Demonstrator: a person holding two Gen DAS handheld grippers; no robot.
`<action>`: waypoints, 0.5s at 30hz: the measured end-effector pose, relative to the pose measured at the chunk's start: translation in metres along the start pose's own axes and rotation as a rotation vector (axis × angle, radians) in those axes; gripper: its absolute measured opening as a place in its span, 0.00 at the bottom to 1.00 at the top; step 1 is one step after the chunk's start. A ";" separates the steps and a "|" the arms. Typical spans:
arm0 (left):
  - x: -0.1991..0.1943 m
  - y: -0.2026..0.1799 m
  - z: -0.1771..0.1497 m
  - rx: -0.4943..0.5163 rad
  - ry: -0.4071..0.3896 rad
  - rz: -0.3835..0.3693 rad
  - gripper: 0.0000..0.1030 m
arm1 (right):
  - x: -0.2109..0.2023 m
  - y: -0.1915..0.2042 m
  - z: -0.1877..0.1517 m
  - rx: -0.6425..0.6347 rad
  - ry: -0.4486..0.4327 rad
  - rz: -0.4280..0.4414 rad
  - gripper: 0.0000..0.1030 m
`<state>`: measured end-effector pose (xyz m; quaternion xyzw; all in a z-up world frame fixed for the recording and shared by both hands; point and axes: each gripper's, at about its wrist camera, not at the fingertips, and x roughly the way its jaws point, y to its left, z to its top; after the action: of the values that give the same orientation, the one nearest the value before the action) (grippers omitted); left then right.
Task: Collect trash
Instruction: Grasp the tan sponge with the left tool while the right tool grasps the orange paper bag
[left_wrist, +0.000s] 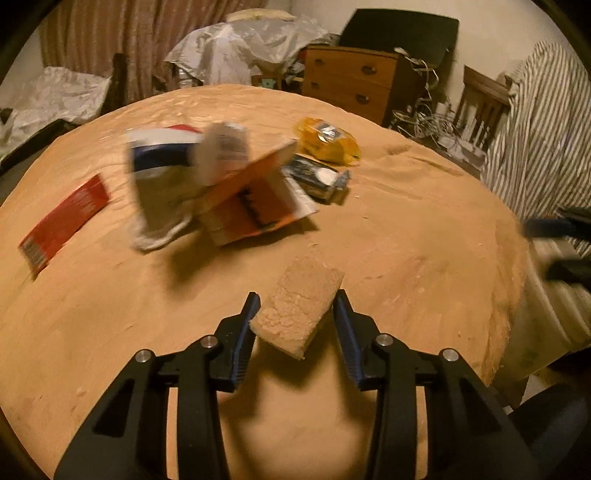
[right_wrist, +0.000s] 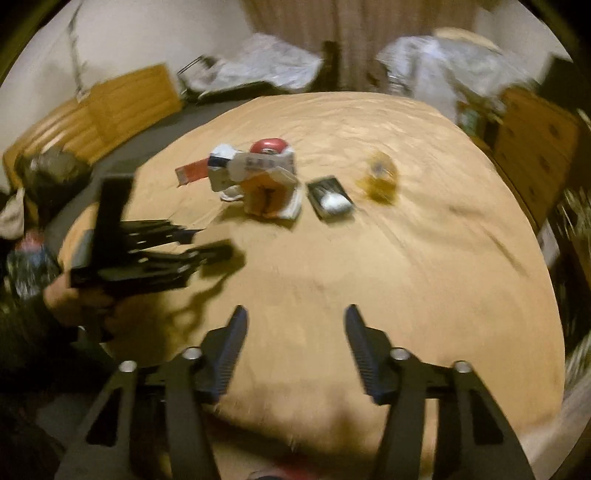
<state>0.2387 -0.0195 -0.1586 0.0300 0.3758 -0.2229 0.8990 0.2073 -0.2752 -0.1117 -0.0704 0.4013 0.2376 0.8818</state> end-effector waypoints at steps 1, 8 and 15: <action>-0.005 0.006 -0.001 -0.014 -0.004 0.002 0.38 | 0.009 0.003 0.013 -0.041 0.000 -0.004 0.49; -0.013 0.043 -0.010 -0.092 0.006 0.010 0.38 | 0.082 0.032 0.111 -0.404 0.025 -0.010 0.47; -0.001 0.044 -0.018 -0.102 0.029 -0.003 0.38 | 0.144 0.048 0.145 -0.558 0.117 -0.058 0.47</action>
<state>0.2447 0.0241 -0.1754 -0.0133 0.3998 -0.2046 0.8934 0.3635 -0.1349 -0.1183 -0.3355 0.3684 0.3092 0.8100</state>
